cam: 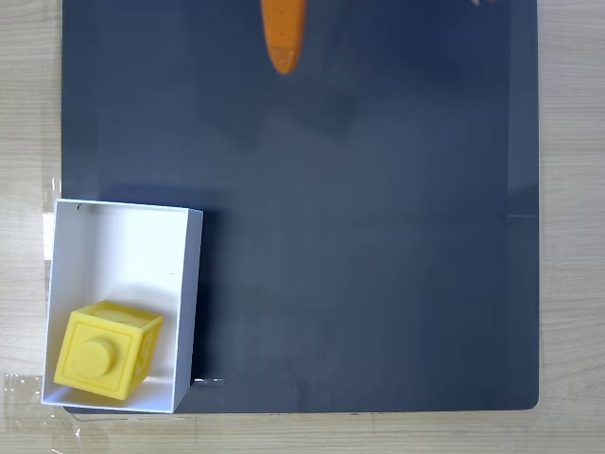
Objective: Grasp a yellow block and put it in the box
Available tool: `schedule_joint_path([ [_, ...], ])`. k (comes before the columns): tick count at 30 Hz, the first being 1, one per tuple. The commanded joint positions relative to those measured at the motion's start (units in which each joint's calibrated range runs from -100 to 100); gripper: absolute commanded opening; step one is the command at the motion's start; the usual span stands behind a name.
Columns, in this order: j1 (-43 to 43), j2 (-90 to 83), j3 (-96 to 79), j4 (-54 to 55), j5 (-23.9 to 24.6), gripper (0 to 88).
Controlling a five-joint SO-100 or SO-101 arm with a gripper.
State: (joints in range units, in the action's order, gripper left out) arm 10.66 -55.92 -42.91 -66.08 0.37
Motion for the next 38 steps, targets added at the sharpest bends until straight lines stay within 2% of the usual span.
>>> schedule_joint_path([
  [1,-1.8,-16.6,-22.2,1.3,-0.2,1.1],
  [5,-2.7,-32.9,-40.4,-0.3,-0.3,1.0],
  [8,-2.7,-43.5,-47.9,-5.3,-0.3,1.0],
  [10,-2.8,-43.4,-49.0,-8.2,-0.3,1.0],
  [38,-2.7,-43.1,-48.8,-8.1,0.1,1.0],
])
